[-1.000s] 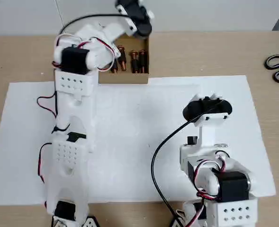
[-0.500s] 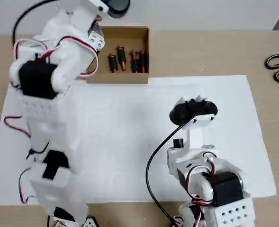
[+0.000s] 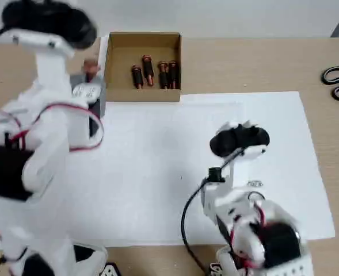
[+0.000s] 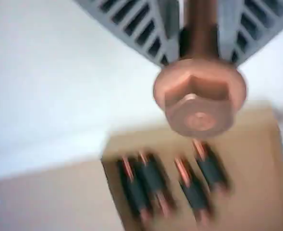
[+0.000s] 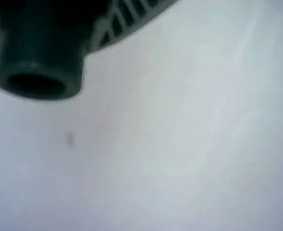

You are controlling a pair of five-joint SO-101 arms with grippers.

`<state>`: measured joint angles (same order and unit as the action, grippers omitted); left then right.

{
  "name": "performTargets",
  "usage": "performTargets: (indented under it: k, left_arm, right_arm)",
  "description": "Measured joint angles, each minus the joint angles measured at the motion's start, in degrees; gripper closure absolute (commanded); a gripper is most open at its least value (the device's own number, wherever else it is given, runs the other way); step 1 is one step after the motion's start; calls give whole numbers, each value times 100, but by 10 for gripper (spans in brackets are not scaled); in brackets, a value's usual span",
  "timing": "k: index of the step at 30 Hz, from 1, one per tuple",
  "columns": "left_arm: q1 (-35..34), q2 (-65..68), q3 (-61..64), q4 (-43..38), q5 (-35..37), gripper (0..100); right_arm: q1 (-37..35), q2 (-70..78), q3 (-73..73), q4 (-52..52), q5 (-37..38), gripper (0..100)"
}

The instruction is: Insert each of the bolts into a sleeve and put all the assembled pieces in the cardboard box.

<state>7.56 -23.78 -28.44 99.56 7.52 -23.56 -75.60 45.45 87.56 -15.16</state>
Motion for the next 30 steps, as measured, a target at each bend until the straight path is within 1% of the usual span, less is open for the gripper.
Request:
performTargets:
  k: [4, 8, 10, 15, 18, 22, 25, 30]
  left_arm:
    - [0, -888, 1073, -123, 826, 994]
    - [0, -1565, 2154, -642, 1618, 994]
    - [44, -1846, 2716, -932, 1890, 994]
    - [677, -2673, 4088, -1574, 2646, 994]
    - [1134, -3209, 4985, -2066, 3068, 994]
    - [1248, -3991, 6110, -2831, 3262, 994]
    - [1363, -4598, 6743, -3200, 3262, 994]
    - [1600, -5530, 7411, -3745, 2892, 994]
  right_arm:
    - [-651, -967, 62, 0, 0, 995]
    - [-800, -1486, 431, 0, 0, 995]
    - [-826, -1741, 589, -35, 0, 995]
    - [-818, -1987, 1002, -369, 132, 995]
    - [-958, -2057, 1222, -835, 360, 995]
    - [-1354, -2127, 1556, -1477, 492, 995]
    - [-1547, -2127, 1864, -1960, 536, 995]
    - [-1758, -2119, 2075, -2541, 677, 995]
